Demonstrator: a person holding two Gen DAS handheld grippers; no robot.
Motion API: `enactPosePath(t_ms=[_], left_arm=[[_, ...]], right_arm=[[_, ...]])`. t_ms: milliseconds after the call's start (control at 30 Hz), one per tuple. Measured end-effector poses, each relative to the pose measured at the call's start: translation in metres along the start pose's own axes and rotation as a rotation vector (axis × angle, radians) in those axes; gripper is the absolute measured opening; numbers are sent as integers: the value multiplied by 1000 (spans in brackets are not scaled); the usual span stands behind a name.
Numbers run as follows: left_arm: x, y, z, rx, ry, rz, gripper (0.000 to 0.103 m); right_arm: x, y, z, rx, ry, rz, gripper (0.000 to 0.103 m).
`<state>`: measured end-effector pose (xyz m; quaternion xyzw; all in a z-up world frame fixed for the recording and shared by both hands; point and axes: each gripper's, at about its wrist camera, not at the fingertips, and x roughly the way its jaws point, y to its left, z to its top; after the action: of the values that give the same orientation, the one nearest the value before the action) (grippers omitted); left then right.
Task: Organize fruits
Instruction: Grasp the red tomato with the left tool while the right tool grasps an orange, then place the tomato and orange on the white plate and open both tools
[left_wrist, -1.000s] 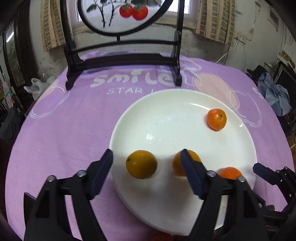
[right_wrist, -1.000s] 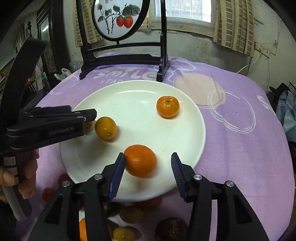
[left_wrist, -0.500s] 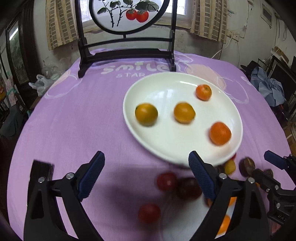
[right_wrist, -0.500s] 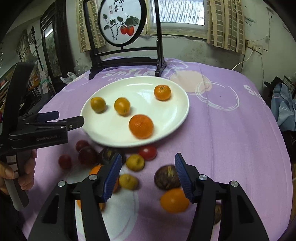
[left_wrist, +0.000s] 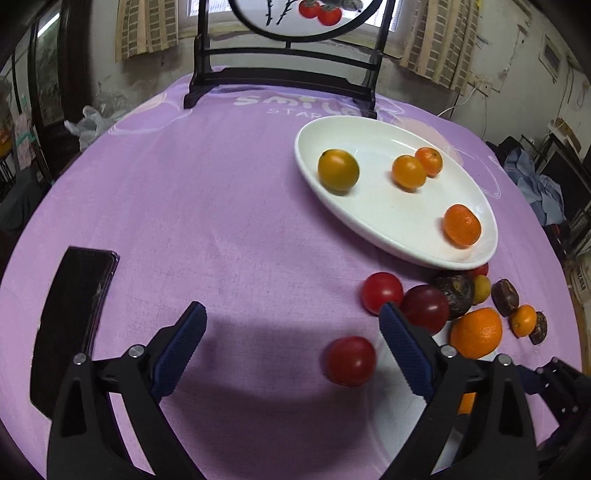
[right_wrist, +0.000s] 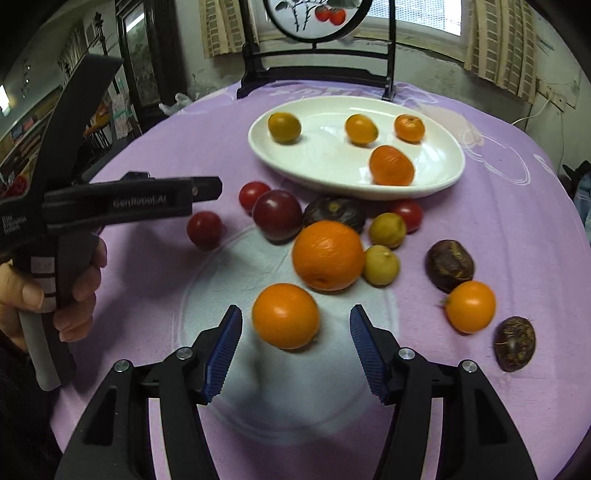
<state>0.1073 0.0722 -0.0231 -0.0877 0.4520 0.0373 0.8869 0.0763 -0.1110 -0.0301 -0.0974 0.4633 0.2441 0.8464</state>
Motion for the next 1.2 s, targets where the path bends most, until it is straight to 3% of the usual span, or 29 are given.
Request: enactPosePath(t_ms=[133, 233, 500, 700, 767, 933, 1000, 1067, 1200], left_arm=[[2, 7, 1, -25, 10, -35, 92], [4, 4, 0, -18, 24, -52, 92], [1, -14, -6, 60, 17, -50, 92], [8, -31, -17, 122, 61, -62, 92], [13, -34, -21, 133, 84, -64, 79], [15, -38, -24, 162, 61, -18, 72], [13, -38, -24, 169, 52, -15, 60], [11, -40, -25, 179, 45, -21, 34], [7, -44, -27, 195, 39, -18, 28]], right_arm=[[14, 11, 1, -27, 20, -32, 60], [14, 12, 2, -31, 0, -49, 40], [1, -13, -5, 23, -22, 31, 40], [-8, -43, -11, 108, -43, 20, 40], [-8, -48, -12, 130, -35, 7, 40], [-13, -44, -13, 105, -56, 9, 40], [-12, -45, -14, 107, -49, 6, 40], [-9, -48, -14, 117, -39, -6, 41], [-12, -50, -14, 126, -49, -7, 41]])
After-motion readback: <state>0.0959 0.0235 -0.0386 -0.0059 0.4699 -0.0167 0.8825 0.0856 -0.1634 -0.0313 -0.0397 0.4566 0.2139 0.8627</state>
